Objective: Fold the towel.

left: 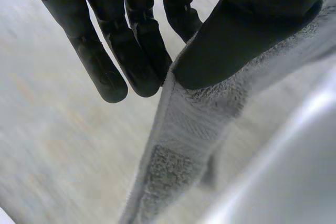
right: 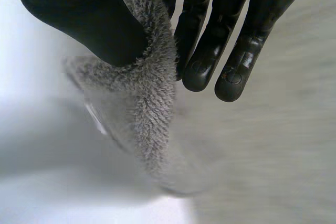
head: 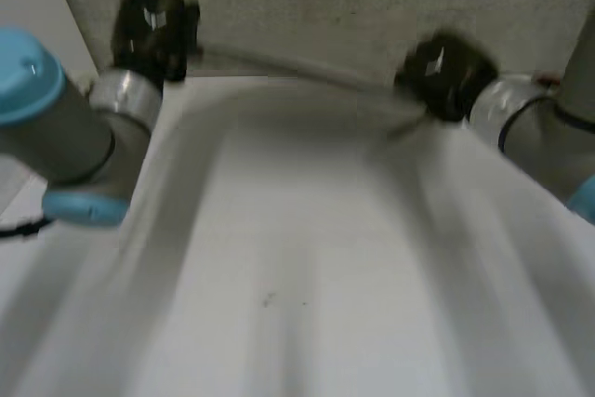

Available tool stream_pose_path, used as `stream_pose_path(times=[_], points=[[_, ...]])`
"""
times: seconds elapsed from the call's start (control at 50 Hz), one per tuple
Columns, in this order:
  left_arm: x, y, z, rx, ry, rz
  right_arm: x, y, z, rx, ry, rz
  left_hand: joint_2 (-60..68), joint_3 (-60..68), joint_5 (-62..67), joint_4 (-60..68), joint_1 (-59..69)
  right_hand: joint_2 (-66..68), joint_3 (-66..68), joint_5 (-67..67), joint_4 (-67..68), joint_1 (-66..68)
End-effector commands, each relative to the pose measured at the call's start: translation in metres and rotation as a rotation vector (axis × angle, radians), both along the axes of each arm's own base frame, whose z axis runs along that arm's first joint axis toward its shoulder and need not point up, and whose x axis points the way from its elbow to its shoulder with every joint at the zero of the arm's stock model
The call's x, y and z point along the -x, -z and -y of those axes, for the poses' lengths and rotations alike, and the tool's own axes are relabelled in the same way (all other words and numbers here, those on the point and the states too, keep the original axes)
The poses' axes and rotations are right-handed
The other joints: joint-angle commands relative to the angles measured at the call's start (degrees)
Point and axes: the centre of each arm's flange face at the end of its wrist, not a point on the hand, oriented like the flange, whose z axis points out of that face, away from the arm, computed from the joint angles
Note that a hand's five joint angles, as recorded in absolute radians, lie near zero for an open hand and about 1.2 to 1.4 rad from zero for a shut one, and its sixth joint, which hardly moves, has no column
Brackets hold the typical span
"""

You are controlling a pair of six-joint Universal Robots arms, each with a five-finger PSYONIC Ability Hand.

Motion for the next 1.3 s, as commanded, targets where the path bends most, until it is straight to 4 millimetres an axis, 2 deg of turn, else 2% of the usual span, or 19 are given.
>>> stream_pose_path(times=[0.02, 0.14, 0.18, 0.26, 0.28, 0.3, 0.34, 0.36, 0.4, 0.44, 0.62, 0.68, 0.72, 0.86, 1.04, 1.22, 1.26, 1.28, 1.3], points=[[-0.022, 0.085, -0.044, -0.277, 0.038, 0.126, 0.007, 0.071, -0.025, -0.442, -0.064, -0.197, 10.24, 10.34, 10.41, 10.24, 11.59, 12.35, 12.02, 11.94, 11.58, 25.39], [-0.026, 0.104, -0.057, -0.343, 0.046, 0.15, 0.005, 0.089, -0.018, -0.475, -0.046, -0.186, 10.24, 10.34, 10.41, 10.24, 11.59, 12.35, 12.02, 11.94, 11.58, 25.39], [-0.026, 0.107, -0.061, -0.354, 0.05, 0.156, 0.005, 0.096, -0.015, -0.493, -0.013, -0.118, 10.24, 10.34, 10.41, 10.24, 11.59, -8.68, -9.0, -9.09, -9.45, 4.36], [-0.025, 0.107, -0.062, -0.356, 0.053, 0.157, 0.005, 0.1, -0.013, -0.51, 0.038, -0.006, 10.24, 10.34, 10.41, 10.24, 11.59, -19.89, -20.21, -20.3, -20.66, -6.84], [-0.026, 0.106, -0.062, -0.353, 0.052, 0.155, 0.006, 0.099, -0.012, -0.517, 0.064, 0.059, 10.24, 10.34, 10.41, 10.24, 11.59, -28.38, -28.71, -28.79, -29.15, -15.34], [-0.026, 0.106, -0.062, -0.353, 0.052, 0.155, 0.006, 0.099, -0.012, -0.517, 0.065, 0.06, 10.24, 10.34, 10.41, 10.24, 11.59, -28.47, -28.79, -28.87, -29.23, -15.42], [-0.028, 0.102, -0.06, -0.343, 0.043, 0.148, 0.017, 0.094, -0.009, -0.544, 0.143, 0.208, 10.24, 10.34, 10.41, 10.24, 11.59, -38.52, -38.84, -38.93, -39.29, -25.47], [-0.028, 0.102, -0.06, -0.343, 0.043, 0.148, 0.017, 0.094, -0.009, -0.544, 0.144, 0.208, 10.24, 10.34, 10.41, 10.24, 11.59, -38.56, -38.88, -38.97, -39.33, -25.52], [-0.031, 0.097, -0.058, -0.332, 0.029, 0.142, 0.035, 0.093, -0.007, -0.597, 0.237, 0.361, 10.24, 10.34, 10.41, 10.24, 11.59, -48.28, -48.6, -48.68, -49.04, -35.23], [-0.035, 0.094, -0.055, -0.324, 0.017, 0.137, 0.04, 0.093, -0.01, -0.626, 0.27, 0.426, 10.24, 10.34, 10.41, 10.24, 11.59, -49.65, -49.97, -50.06, -50.42, -36.61], [-0.048, 0.086, -0.046, -0.31, -0.028, 0.116, 0.066, 0.097, -0.029, -0.692, 0.382, 0.604, 10.24, 10.34, 10.41, 10.24, 11.59, -49.83, -50.15, -50.24, -50.6, -36.79], [-0.05, 0.088, -0.046, -0.316, -0.031, 0.116, 0.071, 0.096, -0.043, -0.691, 0.391, 0.637, 10.24, 10.34, 10.41, 10.24, 11.59, -50.0, -50.32, -50.41, -50.77, -36.96], [-0.05, 0.09, -0.047, -0.322, -0.028, 0.117, 0.074, 0.107, -0.054, -0.713, 0.406, 0.657, 10.24, 10.34, 10.41, 10.24, 11.59, -50.0, -50.32, -50.41, -50.77, -36.96], [-0.051, 0.093, -0.047, -0.334, -0.028, 0.121, 0.072, 0.126, -0.067, -0.743, 0.414, 0.703, 10.24, 10.34, 10.41, 10.24, 11.59, -48.16, -48.48, -48.56, -48.92, -35.11], [-0.053, 0.096, -0.047, -0.342, -0.035, 0.121, 0.064, 0.155, -0.067, -0.709, 0.477, 0.656, 10.24, 10.34, 10.41, 10.24, 11.59, -41.6, -41.92, -42.0, -42.36, -28.55], [-0.054, 0.097, -0.046, -0.347, -0.038, 0.122, 0.062, 0.165, -0.057, -0.664, 0.477, 0.648, 10.24, 10.34, 10.41, 10.24, 11.59, -38.4, -38.72, -38.8, -39.16, -25.35], [-0.054, 0.098, -0.046, -0.348, -0.038, 0.122, 0.062, 0.166, -0.053, -0.636, 0.465, 0.64, 10.24, 10.34, 10.41, 10.24, 11.59, -28.54, -28.86, -28.94, -29.3, -15.49], [-0.054, 0.098, -0.046, -0.348, -0.038, 0.122, 0.062, 0.166, -0.053, -0.636, 0.465, 0.64, 10.24, 10.34, 10.41, 10.24, 11.59, -28.47, -28.79, -28.88, -29.24, -15.42], [-0.054, 0.098, -0.046, -0.348, -0.038, 0.122, 0.063, 0.163, -0.05, -0.611, 0.461, 0.652, 10.24, 10.34, 10.41, 10.24, 11.59, -14.15, -14.47, -14.55, -14.91, -1.1]])
